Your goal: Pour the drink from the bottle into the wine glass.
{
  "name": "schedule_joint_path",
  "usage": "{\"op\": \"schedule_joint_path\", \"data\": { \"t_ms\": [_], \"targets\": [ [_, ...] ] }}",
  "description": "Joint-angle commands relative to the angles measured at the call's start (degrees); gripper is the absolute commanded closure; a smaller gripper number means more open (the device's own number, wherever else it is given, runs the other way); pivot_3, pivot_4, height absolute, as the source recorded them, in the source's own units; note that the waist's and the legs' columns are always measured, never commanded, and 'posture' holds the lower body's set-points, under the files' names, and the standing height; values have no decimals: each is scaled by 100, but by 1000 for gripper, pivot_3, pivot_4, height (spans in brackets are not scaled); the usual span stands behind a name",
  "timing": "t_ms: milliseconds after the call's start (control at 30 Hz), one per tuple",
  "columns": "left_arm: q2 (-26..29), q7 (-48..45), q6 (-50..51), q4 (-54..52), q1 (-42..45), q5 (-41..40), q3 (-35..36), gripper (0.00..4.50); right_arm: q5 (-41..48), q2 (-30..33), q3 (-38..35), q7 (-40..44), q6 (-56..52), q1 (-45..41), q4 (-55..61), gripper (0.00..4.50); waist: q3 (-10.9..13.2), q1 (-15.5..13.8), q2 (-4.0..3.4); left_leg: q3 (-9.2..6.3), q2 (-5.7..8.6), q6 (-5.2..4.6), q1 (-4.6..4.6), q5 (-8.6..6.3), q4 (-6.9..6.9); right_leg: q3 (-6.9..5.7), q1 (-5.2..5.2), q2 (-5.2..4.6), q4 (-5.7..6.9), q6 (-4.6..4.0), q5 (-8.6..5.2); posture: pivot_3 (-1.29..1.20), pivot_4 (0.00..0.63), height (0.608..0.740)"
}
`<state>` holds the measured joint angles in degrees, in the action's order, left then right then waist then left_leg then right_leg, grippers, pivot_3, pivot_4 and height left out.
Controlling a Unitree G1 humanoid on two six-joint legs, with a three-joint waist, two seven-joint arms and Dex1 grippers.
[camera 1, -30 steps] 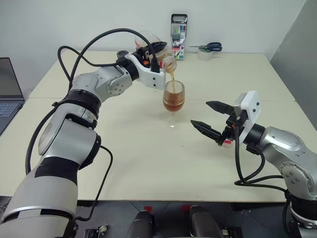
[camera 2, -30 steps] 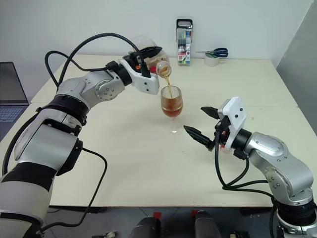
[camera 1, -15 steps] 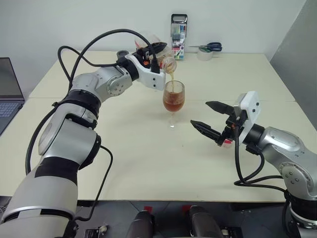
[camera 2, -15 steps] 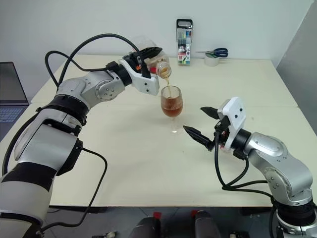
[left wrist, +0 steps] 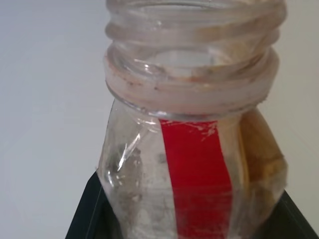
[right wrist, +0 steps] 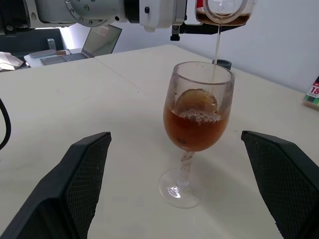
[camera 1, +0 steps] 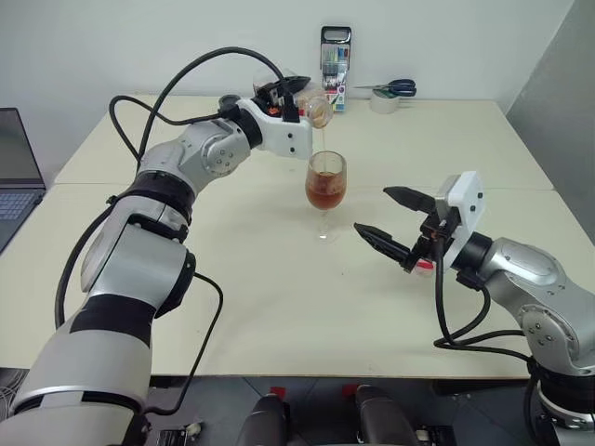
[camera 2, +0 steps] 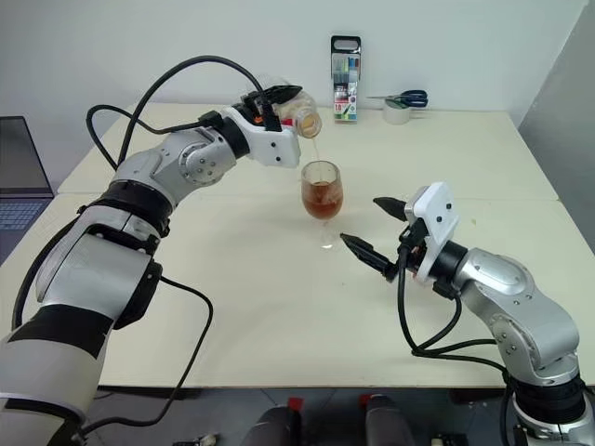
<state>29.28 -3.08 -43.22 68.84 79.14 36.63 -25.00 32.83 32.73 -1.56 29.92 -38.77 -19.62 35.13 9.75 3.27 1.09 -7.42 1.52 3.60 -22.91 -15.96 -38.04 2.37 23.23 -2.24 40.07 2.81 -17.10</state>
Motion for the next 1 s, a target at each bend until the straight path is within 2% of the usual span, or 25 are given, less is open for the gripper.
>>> {"op": "schedule_joint_path", "data": {
  "t_ms": [33, 100, 233, 400, 533, 633, 833, 1000],
  "targets": [
    [-120, -626, 191, -163, -75, -719, 493, 2686, -270, -48, 122, 3, 369, -93, 115, 0, 0, 1, 0, 0, 0, 2, 0, 1, -1, 0, 0, 0, 0, 0, 0, 0, 150, 740],
    [-212, -1039, 383, -251, -177, -1103, 744, 2686, -370, -95, 180, -10, 469, -100, 100, 0, 0, 1, 0, 0, 1, 8, 0, 5, -2, 0, 0, 0, -1, 0, 0, 0, 150, 740],
    [-453, -2230, 1679, -727, -656, -2542, 1754, 2701, -249, -281, 280, -74, 289, -158, 133, 0, 0, 19, 0, 0, -2, 15, 1, 8, -3, -1, 0, 0, 1, 0, 0, 0, 150, 740],
    [-378, -2815, 3423, -2035, -1538, -3589, 2551, 2703, 91, -286, 445, 150, -175, -374, 190, 0, -1, 112, -1, -9, -7, 15, 4, 9, -3, -3, 0, 2, 11, 0, 0, 0, 150, 740],
    [-284, -2667, 5047, -3466, -2557, -4215, 3154, 2704, -6, -192, 855, 294, -434, -684, 127, 0, -2, 170, -3, -29, -10, 15, 6, 9, -3, -4, 1, 2, 15, -1, 0, 0, 150, 740],
    [-222, -2353, 5878, -4383, -3266, -4473, 3525, 2704, -153, -277, 1106, 305, -472, -992, -81, 0, -2, 192, -2, -31, -15, 16, 11, 9, -2, 2, 4, 3, 19, -1, 0, 0, 150, 740],
    [-251, -1870, 6639, -5387, -4093, -4526, 3770, 2704, -256, -362, 1295, 513, -373, -1265, -371, 0, -9, 92, 9, -35, -13, 18, 8, 10, -11, -2, 2, -4, 24, -1, 0, 0, 150, 740],
    [-393, -1553, 6956, -5605, -4472, -4686, 4011, 2704, -343, -421, 1391, 674, -301, -1395, -533, 0, -13, 27, 14, -32, -13, 18, 10, 10, -12, 1, 1, -7, 23, -1, 0, 0, 150, 740]
  ]
}}
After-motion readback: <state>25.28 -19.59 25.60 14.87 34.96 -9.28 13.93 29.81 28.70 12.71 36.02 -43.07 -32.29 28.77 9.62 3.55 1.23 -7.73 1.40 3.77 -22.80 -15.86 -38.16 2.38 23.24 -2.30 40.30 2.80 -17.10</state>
